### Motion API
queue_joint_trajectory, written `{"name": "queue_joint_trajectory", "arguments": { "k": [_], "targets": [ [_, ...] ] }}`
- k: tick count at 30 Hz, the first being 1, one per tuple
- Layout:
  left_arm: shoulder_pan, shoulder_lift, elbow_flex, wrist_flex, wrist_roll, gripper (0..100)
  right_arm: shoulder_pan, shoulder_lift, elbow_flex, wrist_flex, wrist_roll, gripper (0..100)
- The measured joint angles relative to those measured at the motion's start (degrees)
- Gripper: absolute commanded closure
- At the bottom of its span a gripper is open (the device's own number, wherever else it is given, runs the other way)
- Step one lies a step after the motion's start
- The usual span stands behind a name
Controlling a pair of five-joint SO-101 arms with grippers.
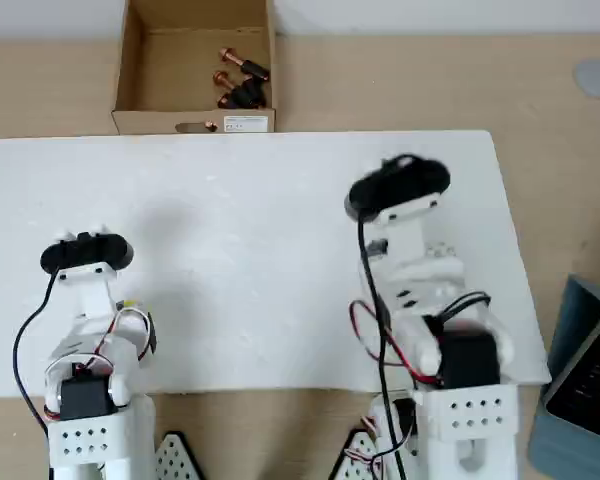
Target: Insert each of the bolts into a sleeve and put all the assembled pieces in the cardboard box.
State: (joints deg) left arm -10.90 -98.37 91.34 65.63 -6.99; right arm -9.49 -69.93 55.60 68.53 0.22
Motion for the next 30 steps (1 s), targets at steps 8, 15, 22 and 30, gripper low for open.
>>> {"name": "queue_joint_trajectory", "arguments": {
  "k": [8,15,22,30],
  "targets": [
    [0.0,0.0,0.0,0.0,0.0,100,0.0,-10.37,18.29,-7.56,0.0,98.9],
    [0.0,0.0,0.0,0.0,0.0,100,0.0,-19.6,31.12,-10.9,0.0,98.9],
    [0.0,0.0,0.0,0.0,0.0,100,0.0,-30.24,39.21,-10.99,0.0,98.9],
    [0.0,0.0,0.0,0.0,0.0,100,0.0,-33.41,41.14,-7.82,0.0,98.9]
  ]
}}
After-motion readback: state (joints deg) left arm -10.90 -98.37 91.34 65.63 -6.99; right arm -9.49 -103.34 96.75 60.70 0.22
